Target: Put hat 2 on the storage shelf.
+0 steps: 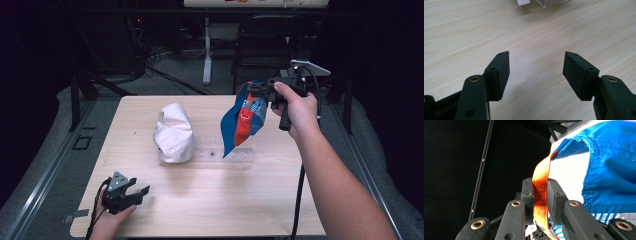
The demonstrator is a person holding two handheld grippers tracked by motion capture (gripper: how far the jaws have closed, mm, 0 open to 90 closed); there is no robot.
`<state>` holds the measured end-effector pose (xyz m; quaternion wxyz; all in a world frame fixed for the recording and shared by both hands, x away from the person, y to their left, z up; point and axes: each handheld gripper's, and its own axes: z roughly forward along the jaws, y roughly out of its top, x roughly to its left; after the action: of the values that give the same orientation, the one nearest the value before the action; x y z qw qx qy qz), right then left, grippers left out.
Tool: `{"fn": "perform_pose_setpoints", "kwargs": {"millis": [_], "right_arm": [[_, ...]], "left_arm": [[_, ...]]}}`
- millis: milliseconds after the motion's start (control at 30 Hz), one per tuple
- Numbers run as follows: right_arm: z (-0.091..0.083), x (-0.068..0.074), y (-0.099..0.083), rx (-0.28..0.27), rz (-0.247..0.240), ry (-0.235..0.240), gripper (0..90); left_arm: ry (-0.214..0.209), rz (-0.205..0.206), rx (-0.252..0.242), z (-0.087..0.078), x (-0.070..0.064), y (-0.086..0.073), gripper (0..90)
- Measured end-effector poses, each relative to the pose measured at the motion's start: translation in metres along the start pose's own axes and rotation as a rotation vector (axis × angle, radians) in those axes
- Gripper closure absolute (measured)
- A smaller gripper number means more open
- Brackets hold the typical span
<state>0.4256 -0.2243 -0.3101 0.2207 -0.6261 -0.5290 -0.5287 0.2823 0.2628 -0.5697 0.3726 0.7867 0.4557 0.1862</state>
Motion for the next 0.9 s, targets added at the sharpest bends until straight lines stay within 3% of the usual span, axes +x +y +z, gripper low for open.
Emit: {"fn": "perform_pose_setpoints", "kwargs": {"millis": [400, 667, 900], "right_arm": [[0.008, -0.005, 0.006, -0.021, 0.023, 0.003, 77.8], [0.01, -0.001, 0.007, -0.025, 0.019, 0.005, 77.8], [0.012, -0.007, 0.007, -0.03, 0.028, -0.025, 77.8]], "left_arm": [[-0.007, 0.011, 0.008, 0.0, 0.001, 0.001, 38.6], [-0.007, 0.011, 0.008, 0.0, 0.001, 0.001, 38.6], [-0.006, 0.013, 0.009, 0.0, 0.001, 0.001, 38.6]]}}
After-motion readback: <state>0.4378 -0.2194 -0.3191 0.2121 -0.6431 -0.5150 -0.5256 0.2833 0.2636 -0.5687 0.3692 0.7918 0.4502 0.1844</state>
